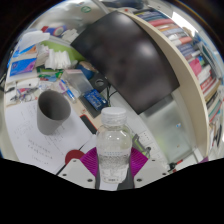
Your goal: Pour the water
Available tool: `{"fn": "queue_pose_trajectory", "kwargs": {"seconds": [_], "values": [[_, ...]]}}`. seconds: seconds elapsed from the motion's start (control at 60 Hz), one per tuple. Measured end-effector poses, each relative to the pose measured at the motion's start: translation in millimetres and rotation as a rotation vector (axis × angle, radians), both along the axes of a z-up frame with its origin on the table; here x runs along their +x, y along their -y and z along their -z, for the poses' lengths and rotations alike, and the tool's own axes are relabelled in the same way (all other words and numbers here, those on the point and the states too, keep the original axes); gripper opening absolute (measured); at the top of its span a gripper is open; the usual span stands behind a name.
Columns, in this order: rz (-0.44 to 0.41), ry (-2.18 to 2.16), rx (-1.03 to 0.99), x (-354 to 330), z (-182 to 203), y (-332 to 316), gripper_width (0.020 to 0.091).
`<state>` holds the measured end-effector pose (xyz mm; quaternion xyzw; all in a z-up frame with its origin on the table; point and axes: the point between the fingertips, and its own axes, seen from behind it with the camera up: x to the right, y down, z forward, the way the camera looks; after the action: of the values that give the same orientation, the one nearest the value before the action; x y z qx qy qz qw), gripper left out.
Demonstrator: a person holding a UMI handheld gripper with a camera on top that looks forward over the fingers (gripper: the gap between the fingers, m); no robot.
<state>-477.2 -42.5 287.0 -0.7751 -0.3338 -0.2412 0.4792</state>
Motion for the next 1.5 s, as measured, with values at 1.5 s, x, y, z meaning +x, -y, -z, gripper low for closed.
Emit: {"fn": "queue_pose_trajectory", "kwargs": {"seconds": [1.5], "values": [[0.087,-0.553,-0.111,4.1,-30.3,-1.5,0.0399]]}}
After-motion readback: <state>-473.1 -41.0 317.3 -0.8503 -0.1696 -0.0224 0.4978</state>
